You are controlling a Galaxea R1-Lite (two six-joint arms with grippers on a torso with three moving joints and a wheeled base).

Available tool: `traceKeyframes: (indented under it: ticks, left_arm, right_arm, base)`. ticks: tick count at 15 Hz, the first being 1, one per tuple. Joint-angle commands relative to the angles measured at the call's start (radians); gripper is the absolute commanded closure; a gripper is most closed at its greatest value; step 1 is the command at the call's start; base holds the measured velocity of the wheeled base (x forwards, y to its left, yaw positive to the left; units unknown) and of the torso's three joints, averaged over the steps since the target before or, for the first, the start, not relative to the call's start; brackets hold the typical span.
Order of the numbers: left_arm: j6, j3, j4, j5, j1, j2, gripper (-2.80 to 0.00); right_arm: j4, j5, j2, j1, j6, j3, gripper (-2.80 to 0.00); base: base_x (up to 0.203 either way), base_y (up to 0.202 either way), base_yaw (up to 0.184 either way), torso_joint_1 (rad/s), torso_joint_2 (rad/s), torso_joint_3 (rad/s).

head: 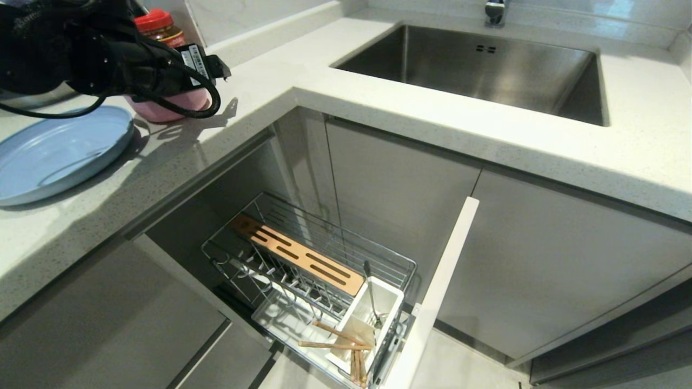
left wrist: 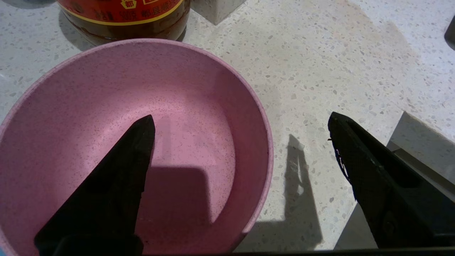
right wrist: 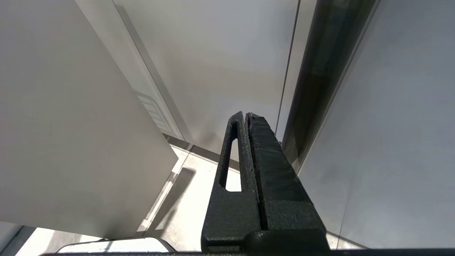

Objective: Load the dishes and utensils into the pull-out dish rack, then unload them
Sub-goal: Pick up the bowl and place it in the cupboard

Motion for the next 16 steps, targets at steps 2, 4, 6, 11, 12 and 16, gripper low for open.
traceKeyframes:
  ticks: [2, 4, 6, 11, 12, 16]
  left_arm:
    - [0.001, 0.000, -0.002, 0.001, 0.008, 0.006, 0.00]
    - [-0.001, 0.000, -0.021, 0.002, 0.008, 0.005, 0.00]
    - [-0.001, 0.000, -0.023, 0.002, 0.008, 0.005, 0.00]
    - [-0.023, 0.000, -0.052, 0.003, 0.009, -0.018, 0.00]
    - [-0.038, 0.000, -0.055, 0.003, 0.011, -0.029, 0.00]
    - [-0.075, 0.001, -0.046, 0.007, 0.014, -0.085, 0.00]
  right_arm:
    - [-0.001, 0.000, -0.003, 0.000, 0.000, 0.000, 0.00]
    - [-0.001, 0.000, -0.005, 0.000, 0.000, 0.000, 0.00]
    - [-0.001, 0.000, -0.005, 0.000, 0.000, 0.000, 0.00]
    - [-0.001, 0.000, -0.005, 0.000, 0.000, 0.000, 0.00]
    - [-0.001, 0.000, -0.005, 0.000, 0.000, 0.000, 0.00]
    - [-0.001, 0.000, -0.005, 0.000, 0.000, 0.001, 0.00]
  base:
    - [0.000, 0.000, 0.000, 0.000, 0.00, 0.000]
    - [0.000, 0.000, 0.000, 0.000, 0.00, 0.000]
    - [0.000, 0.000, 0.000, 0.000, 0.00, 0.000]
    - [0.000, 0.000, 0.000, 0.000, 0.00, 0.000]
    - [0.000, 0.000, 0.000, 0.000, 0.00, 0.000]
    - [0.000, 0.000, 0.000, 0.000, 0.00, 0.000]
